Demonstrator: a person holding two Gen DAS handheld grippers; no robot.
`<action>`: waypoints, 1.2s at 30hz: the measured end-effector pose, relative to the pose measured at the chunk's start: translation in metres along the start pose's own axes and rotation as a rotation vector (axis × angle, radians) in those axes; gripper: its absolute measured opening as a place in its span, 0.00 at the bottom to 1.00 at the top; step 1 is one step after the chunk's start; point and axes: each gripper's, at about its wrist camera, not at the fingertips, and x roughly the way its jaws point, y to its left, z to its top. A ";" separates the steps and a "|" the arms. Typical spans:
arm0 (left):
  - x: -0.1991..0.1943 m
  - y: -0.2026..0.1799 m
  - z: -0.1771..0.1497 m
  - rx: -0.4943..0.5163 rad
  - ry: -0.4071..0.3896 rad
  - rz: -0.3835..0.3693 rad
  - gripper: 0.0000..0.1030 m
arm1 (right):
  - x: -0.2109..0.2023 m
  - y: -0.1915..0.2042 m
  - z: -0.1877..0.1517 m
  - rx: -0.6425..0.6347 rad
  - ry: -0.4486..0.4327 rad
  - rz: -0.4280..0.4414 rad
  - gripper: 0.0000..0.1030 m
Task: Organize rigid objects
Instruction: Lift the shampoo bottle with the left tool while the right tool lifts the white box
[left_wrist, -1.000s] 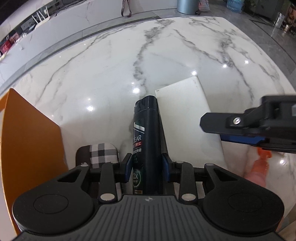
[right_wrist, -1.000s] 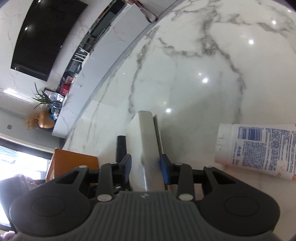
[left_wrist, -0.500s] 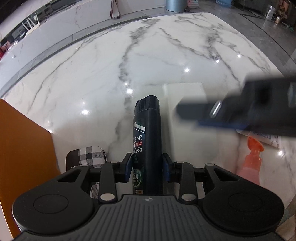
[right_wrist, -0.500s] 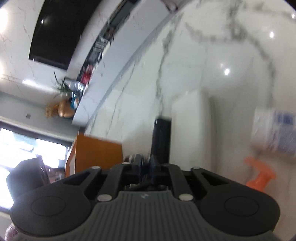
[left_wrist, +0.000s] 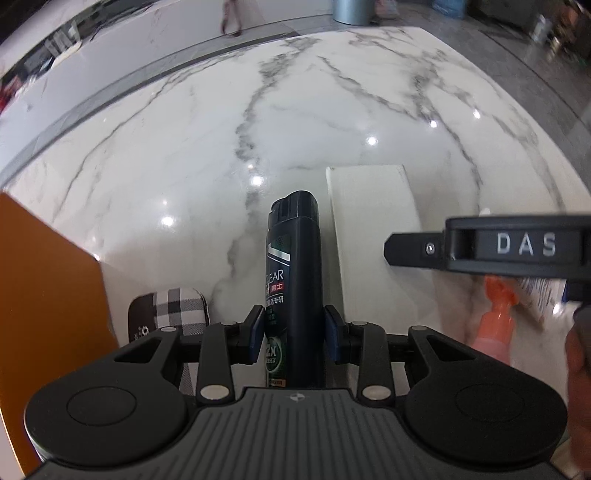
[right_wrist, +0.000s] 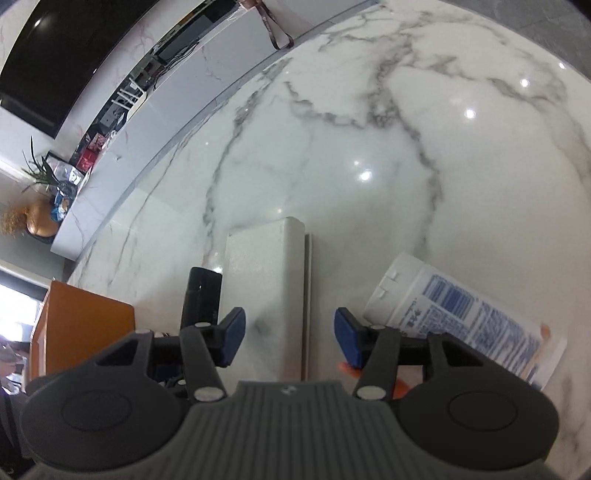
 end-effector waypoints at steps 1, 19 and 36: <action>-0.002 0.001 0.000 -0.015 -0.006 0.004 0.37 | -0.002 0.000 -0.001 0.008 0.000 0.003 0.50; -0.014 -0.012 0.011 -0.033 -0.094 -0.011 0.37 | 0.000 -0.013 0.004 0.138 0.055 0.115 0.48; -0.005 0.003 0.008 -0.079 -0.059 0.070 0.37 | -0.007 -0.011 -0.002 0.197 0.047 0.257 0.41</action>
